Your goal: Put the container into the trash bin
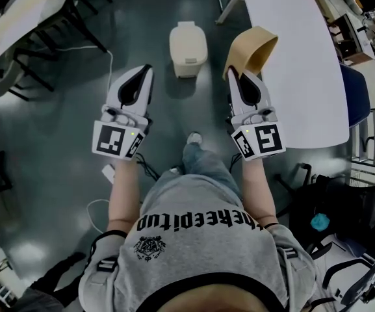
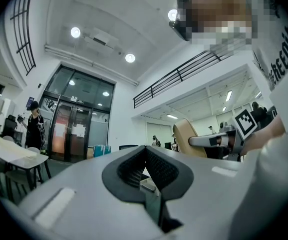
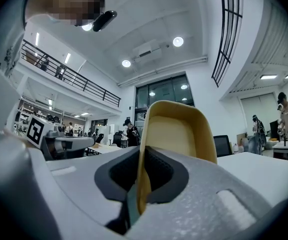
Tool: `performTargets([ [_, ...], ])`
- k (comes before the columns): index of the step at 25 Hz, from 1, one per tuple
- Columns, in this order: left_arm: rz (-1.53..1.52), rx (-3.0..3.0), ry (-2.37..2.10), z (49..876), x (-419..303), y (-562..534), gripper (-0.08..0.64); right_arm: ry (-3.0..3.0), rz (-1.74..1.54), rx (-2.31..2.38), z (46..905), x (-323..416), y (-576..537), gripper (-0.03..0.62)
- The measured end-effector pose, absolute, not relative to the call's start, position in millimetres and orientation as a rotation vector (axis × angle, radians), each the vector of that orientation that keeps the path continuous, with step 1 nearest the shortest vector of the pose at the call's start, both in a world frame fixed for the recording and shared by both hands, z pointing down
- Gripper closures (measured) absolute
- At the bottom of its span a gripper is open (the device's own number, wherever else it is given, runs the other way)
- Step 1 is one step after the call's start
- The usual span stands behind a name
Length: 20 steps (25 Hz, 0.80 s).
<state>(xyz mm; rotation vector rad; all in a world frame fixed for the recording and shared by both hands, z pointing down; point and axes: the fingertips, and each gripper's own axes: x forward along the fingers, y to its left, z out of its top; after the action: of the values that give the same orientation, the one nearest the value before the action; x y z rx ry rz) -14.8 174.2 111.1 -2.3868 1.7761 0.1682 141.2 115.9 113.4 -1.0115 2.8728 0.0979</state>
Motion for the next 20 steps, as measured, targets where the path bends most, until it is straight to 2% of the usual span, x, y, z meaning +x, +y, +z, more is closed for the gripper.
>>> performTargets([
  [20, 0.169, -2.368, 1.768, 100, 5, 101, 0.549, 2.882, 0.073, -0.925, 112, 144, 46, 0.577],
])
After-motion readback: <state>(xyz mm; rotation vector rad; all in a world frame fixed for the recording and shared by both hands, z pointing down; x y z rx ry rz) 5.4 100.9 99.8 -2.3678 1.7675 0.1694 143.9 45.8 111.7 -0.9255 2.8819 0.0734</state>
